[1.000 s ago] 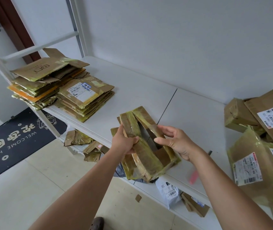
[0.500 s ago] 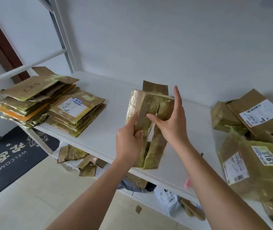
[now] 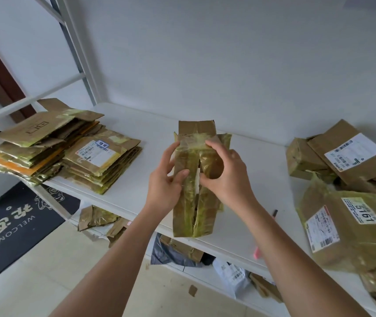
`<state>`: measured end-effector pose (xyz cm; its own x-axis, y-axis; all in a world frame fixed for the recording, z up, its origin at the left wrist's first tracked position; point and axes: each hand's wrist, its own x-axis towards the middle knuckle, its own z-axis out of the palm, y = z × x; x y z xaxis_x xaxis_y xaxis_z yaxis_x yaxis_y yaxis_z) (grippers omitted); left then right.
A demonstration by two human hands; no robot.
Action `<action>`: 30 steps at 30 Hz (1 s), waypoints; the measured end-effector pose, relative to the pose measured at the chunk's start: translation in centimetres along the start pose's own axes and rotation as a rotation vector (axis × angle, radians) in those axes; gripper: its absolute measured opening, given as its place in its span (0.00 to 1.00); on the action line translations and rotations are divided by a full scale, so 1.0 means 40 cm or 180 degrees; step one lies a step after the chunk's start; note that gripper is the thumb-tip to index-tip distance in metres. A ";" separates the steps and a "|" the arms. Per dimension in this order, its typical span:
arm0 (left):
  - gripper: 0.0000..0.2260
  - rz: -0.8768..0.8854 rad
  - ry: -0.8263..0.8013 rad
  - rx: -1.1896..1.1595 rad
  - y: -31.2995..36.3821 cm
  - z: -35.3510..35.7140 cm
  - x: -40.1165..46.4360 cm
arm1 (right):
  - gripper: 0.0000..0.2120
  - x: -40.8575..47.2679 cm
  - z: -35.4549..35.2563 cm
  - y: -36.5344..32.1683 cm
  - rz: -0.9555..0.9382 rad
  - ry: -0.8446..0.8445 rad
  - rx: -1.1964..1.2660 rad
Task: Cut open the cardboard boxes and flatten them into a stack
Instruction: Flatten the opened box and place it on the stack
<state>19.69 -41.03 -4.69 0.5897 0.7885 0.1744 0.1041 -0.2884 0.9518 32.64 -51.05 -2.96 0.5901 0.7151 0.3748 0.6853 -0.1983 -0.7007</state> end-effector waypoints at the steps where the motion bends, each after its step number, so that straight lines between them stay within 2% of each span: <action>1: 0.28 0.0011 -0.0023 0.0006 0.000 0.001 0.001 | 0.33 0.001 -0.008 0.005 -0.0016 -0.0042 0.0011; 8: 0.31 -0.0013 -0.0250 -0.0029 0.007 0.013 0.001 | 0.34 0.013 -0.051 0.028 0.0086 -0.0314 0.0125; 11: 0.29 -0.0007 -0.0308 -0.0008 0.005 0.019 0.001 | 0.34 0.012 -0.055 0.038 0.0138 -0.0358 0.0256; 16: 0.28 0.0041 -0.0476 0.0112 0.002 0.029 0.009 | 0.31 -0.006 -0.045 0.039 0.0091 -0.0057 0.0160; 21: 0.28 0.0228 -0.0514 0.0278 -0.006 0.039 0.008 | 0.32 -0.015 -0.027 0.026 0.0255 0.0354 0.0227; 25: 0.29 0.0277 -0.0507 0.0274 -0.006 0.036 0.005 | 0.28 -0.014 -0.015 0.027 0.0224 0.0422 0.0050; 30: 0.29 0.0291 -0.0486 0.0391 0.001 0.033 0.004 | 0.27 -0.020 -0.045 0.012 0.0347 0.0261 0.0366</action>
<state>20.84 -41.64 -4.96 0.7147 0.6673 0.2096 0.1358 -0.4264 0.8943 33.27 -52.91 -2.49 0.6943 0.6356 0.3377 0.5649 -0.1904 -0.8029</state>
